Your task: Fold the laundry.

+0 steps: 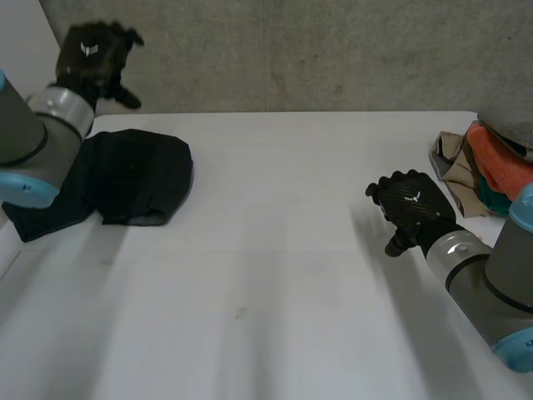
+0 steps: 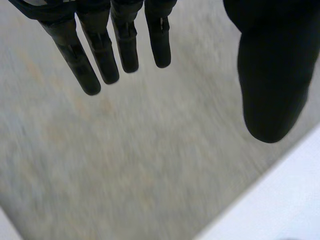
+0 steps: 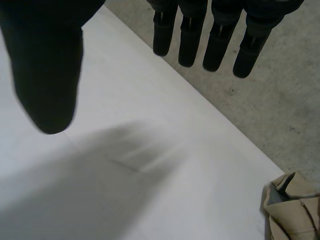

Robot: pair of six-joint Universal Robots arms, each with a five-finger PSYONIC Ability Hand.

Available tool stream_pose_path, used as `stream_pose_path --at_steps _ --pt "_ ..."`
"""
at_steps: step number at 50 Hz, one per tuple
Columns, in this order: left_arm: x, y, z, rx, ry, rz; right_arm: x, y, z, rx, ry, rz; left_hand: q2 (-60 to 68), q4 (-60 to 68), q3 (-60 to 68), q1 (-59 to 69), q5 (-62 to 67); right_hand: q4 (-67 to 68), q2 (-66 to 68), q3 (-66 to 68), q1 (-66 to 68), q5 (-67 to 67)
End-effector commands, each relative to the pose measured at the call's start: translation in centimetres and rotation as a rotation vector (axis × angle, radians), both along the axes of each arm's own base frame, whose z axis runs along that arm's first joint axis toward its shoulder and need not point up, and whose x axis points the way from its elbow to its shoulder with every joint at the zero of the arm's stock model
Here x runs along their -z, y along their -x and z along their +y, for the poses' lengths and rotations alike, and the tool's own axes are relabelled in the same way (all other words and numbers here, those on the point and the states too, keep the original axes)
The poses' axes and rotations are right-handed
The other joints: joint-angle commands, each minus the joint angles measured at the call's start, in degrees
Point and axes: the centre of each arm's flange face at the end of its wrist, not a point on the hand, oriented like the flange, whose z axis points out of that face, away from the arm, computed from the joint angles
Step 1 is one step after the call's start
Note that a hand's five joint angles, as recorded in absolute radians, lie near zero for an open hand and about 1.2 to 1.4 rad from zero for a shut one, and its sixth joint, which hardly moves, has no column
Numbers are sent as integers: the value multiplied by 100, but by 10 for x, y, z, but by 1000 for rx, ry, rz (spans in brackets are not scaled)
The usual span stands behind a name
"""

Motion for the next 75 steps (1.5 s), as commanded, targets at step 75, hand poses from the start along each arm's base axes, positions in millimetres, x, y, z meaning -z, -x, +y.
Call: stream_pose_path --at_steps 75 --pt "74 23 20 -26 -231 -220 1 9 3 30 -14 14 -1374 -1326 -1405 -1335 -1305 -742 -784 -802 -764 -649"
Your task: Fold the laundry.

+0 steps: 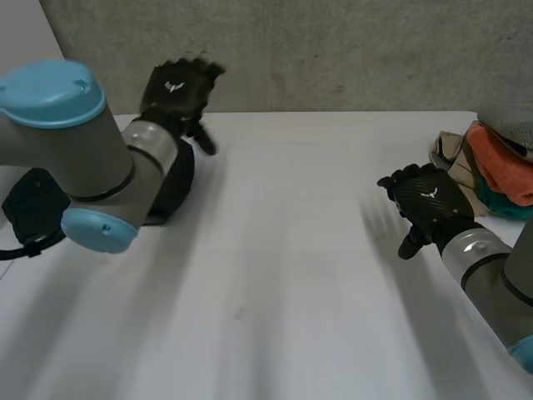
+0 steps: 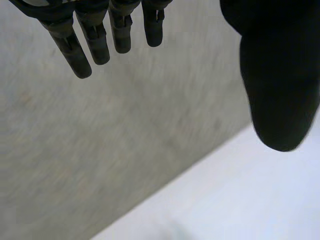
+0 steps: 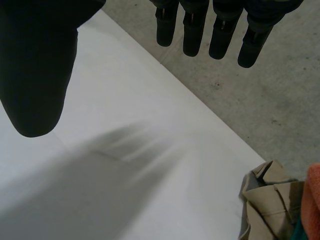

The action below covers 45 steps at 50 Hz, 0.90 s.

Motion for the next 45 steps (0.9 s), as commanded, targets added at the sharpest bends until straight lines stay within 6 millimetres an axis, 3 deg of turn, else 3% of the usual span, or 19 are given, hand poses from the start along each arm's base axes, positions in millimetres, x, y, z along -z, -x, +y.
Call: stream_pose_path --at_steps 1,6,12,16,23,27,29,31,32,36,39,40,43,44,45 --pt "64 -69 -77 -68 -57 -219 12 -6 4 -18 -28 17 -185 -155 -204 -54 -296 -197 -184 -140 -237 16" --pt "102 -110 -121 -54 -55 -263 25 -10 6 -35 -49 50 -185 -155 -204 -54 -296 -264 -251 -207 -304 -50" --pt "132 -137 -154 -55 -17 -314 35 -11 5 -33 -60 92 -185 -155 -204 -54 -296 -281 -268 -225 -321 -68" --pt "147 -149 -167 -53 -1 -326 38 -11 4 -33 -62 104 -185 -155 -204 -54 -296 -264 -251 -208 -305 -51" --pt "160 -152 -177 -38 28 -317 41 -12 3 -33 -70 106 -185 -155 -204 -54 -296 -281 -268 -224 -321 -68" --pt "164 -155 -184 -38 65 -306 43 -12 3 -35 -75 109 1849 1879 1829 1979 1737 -264 -251 -208 -304 -51" --pt "164 -154 -186 -38 78 -292 46 -12 4 -38 -81 113 3899 3929 3880 4030 3788 -264 -251 -208 -304 -51" --pt "165 -152 -187 -43 98 -281 47 -13 4 -38 -86 114 6799 6828 6779 6929 6687 -264 -251 -208 -304 -51" --pt "164 -152 -188 -47 108 -280 47 -13 4 -38 -85 116 6815 6845 6795 6946 6704 -281 -268 -224 -321 -68" --pt "152 -144 -188 -78 151 -271 49 -13 4 -33 -88 121 6815 6845 6796 6946 6704 -264 -251 -208 -304 -51" --pt "119 -138 -181 -112 173 -251 47 -12 4 -30 -87 120 6815 6845 6796 6946 6704 -264 -251 -208 -304 -51" --pt "98 -134 -175 -124 186 -223 47 -13 3 -31 -86 119 6815 6845 6796 6946 6704 -264 -251 -208 -304 -51" --pt "61 -121 -163 -122 231 -153 47 -13 4 -31 -86 119 6815 6845 6796 6946 6704 -264 -251 -208 -304 -51" --pt "35 -110 -152 -109 256 -95 46 -12 3 -30 -85 118 6815 6845 6796 6946 6704 -281 -268 -224 -321 -68" --pt "22 -105 -146 -101 266 -64 47 -12 4 -28 -86 119 6815 6845 6796 6946 6704 -264 -251 -208 -305 -51"
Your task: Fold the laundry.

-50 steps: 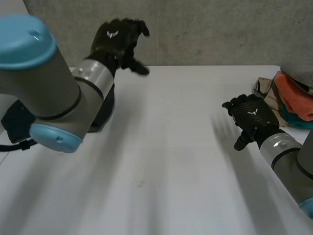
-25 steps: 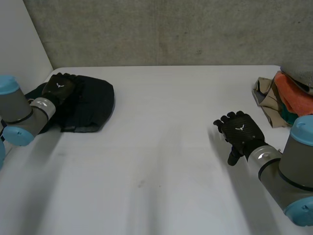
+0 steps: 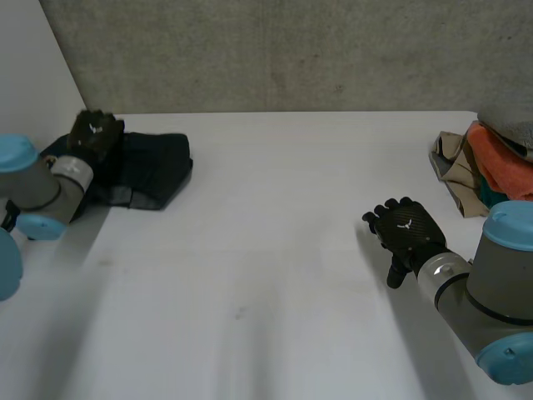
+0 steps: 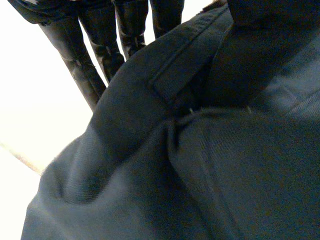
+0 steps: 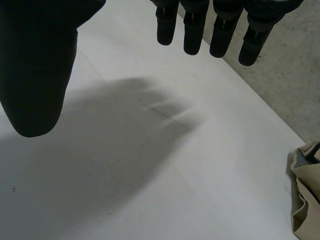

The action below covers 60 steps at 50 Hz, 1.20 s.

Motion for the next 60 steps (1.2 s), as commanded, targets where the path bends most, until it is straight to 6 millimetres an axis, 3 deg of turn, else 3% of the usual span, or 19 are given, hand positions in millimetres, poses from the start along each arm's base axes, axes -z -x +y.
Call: stream_pose_path --at_steps 1,5,6,10,13,14,17,21,22,26,28,29,31,35,39,44,50,55,60 --pt "-106 38 43 47 102 193 -2 1 0 4 3 -1 1236 1155 1475 1750 1700 -165 -163 -124 -224 7" --pt "-156 71 91 136 71 327 -8 2 -1 9 19 -9 1236 1155 1475 1750 1700 -165 -163 -124 -224 7" --pt "-170 85 112 168 37 371 -12 4 -2 16 29 -13 1236 1155 1475 1750 1700 -165 -163 -124 -224 7" --pt "-194 121 168 231 -52 463 -25 9 -5 36 51 -36 1236 1155 1475 1750 1700 -165 -163 -124 -224 7" --pt "-193 142 197 238 -126 495 -32 13 -8 56 58 -62 1236 1155 1475 1750 1700 -165 -163 -124 -224 7" --pt "-187 156 217 234 -177 500 -38 16 -9 71 56 -84 1236 1155 1475 1750 1700 -165 -163 -124 -224 7" --pt "-171 175 242 214 -253 480 -43 21 -12 99 40 -117 1236 1155 1475 1750 1700 -165 -163 -124 -224 7" --pt "-117 203 273 169 -397 397 -50 31 -20 151 9 -165 1236 1155 1475 1750 1700 -165 -163 -124 -224 7" --pt "-94 211 283 150 -449 361 -51 35 -23 173 -7 -178 1236 1155 1475 1750 1700 -165 -163 -124 -224 7" --pt "-43 226 311 139 -607 310 -52 47 -32 222 -32 -195 1236 1155 1475 1750 1700 -249 -247 -207 -307 -77" --pt "-29 229 322 144 -673 305 -51 51 -36 238 -38 -194 -284 -366 -46 230 179 -400 -398 -358 -459 -228" --pt "-27 230 332 152 -723 307 -51 53 -39 249 -46 -196 -1808 -1889 -1569 -1294 -1344 -534 -532 -492 -592 -362" --pt "-33 229 338 159 -746 302 -51 55 -40 258 -60 -195 -2928 -3010 -2690 -2414 -2465 -535 -534 -494 -594 -363" --pt "-71 214 335 149 -698 289 -55 58 -39 274 -89 -218 -4445 -4527 -4207 -3931 -3982 -535 -534 -494 -594 -363" --pt "-124 184 305 133 -552 321 -68 56 -35 309 -121 -277 -5253 -5335 -5015 -4739 -4790 -535 -534 -494 -594 -363" --pt "-150 166 285 234 -461 289 -80 49 -11 365 -224 -317 -5389 -5471 -5151 -4875 -4926 -535 -534 -494 -594 -363" --pt "-142 154 247 330 -418 213 -64 37 24 420 -402 -384 -5255 -5336 -5016 -4741 -4791 -535 -534 -494 -594 -363" --pt "-99 151 196 322 -421 134 -39 18 50 417 -492 -450 -5255 -5336 -5016 -4741 -4791 -535 -534 -494 -594 -363" --pt "-57 159 170 338 -410 27 -18 7 55 432 -470 -469 -5339 -5420 -5100 -4825 -4875 -535 -534 -494 -594 -363"
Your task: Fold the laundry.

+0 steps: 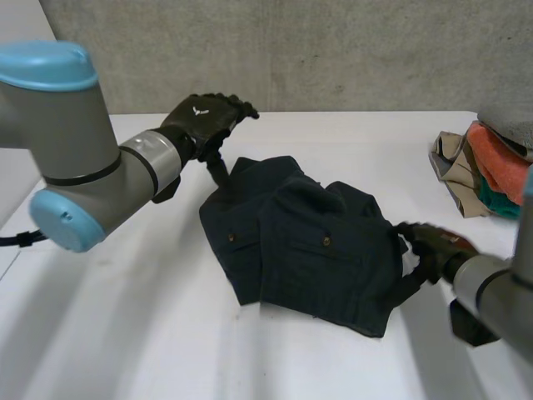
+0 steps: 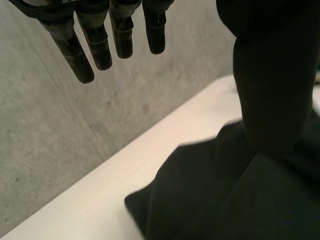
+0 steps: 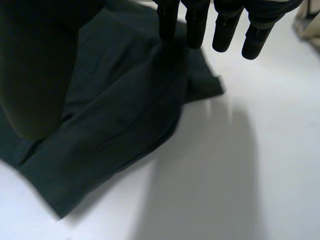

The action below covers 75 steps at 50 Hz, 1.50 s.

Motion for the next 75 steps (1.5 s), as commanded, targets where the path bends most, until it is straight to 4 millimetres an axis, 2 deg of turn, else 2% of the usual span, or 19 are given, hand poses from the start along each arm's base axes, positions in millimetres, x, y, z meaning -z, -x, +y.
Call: stream_pose_path --at_steps 1,8,12,14,17,21,26,30,34,40,46,48,51,54,56,62,69,72,75 --pt "67 10 -44 46 27 -138 34 -20 14 23 5 -31 -119 -92 -145 -144 -70 -194 -205 -191 -305 -287" --pt "115 29 -44 148 44 -225 52 -34 16 43 68 31 769 796 743 744 818 3 -8 7 -107 -89" --pt "125 36 -37 173 42 -258 49 -37 14 48 130 57 4278 4305 4252 4253 4327 4520 4509 4523 4410 4427" --pt "123 34 -38 158 62 -280 41 -40 9 27 193 54 6495 6522 6469 6471 6544 6796 6785 6799 6685 6703" --pt "112 29 -43 107 98 -297 29 -46 4 -24 269 60 6506 6533 6480 6482 6555 6806 6795 6809 6695 6713" --pt "76 19 -41 20 127 -286 6 -48 -7 -87 379 88 6506 6533 6480 6482 6555 6806 6795 6809 6695 6713" --pt "12 4 -9 -60 113 -175 -48 -55 -49 -128 629 65 6506 6533 6480 6482 6555 6806 6795 6809 6695 6713" --pt "-20 -7 31 -88 67 -73 -77 -50 -90 -101 744 86 6506 6533 6480 6482 6555 6806 6795 6809 6695 6713" --pt "-29 -8 72 -54 31 -5 -91 -56 -128 -128 808 82 6506 6533 6480 6482 6555 6806 6795 6809 6695 6713" --pt "-20 3 104 7 30 60 -77 -71 -167 -243 832 67 6506 6533 6480 6482 6555 6806 6795 6809 6695 6713" --pt "16 20 155 84 -163 59 -25 -69 -206 -268 805 107 6506 6533 6480 6482 6555 6806 6795 6809 6695 6713" --pt "28 30 164 90 -214 102 -8 -71 -207 -283 784 107 6506 6533 6480 6482 6555 6806 6795 6809 6695 6713" --pt "35 40 160 65 -221 159 -4 -75 -209 -287 812 87 6506 6533 6480 6482 6555 6806 6795 6809 6695 6713" --pt "36 46 145 19 -170 194 -8 -76 -209 -263 842 59 5405 5432 5379 5381 5454 3184 3173 3187 3073 3091" --pt "37 42 132 -17 -134 161 -17 -73 -206 -227 846 59 2424 2451 2398 2399 2473 -157 -168 -154 -268 -250" --pt "23 23 129 -46 -106 53 -59 -54 -196 -135 869 120 -494 -467 -520 -518 -445 -194 -205 -191 -305 -287" --pt "-38 -16 125 -52 -14 177 -120 -17 -148 4 727 235 -494 -467 -520 -518 -445 -194 -205 -191 -305 -287" --pt "-56 -34 118 -51 14 226 -126 -3 -117 1 587 265 -189 -162 -215 -213 -140 -194 -205 -191 -305 -287" --pt "-52 -45 109 -54 -15 228 -121 3 -92 -36 470 257 64 91 38 40 114 -194 -205 -191 -305 -287"
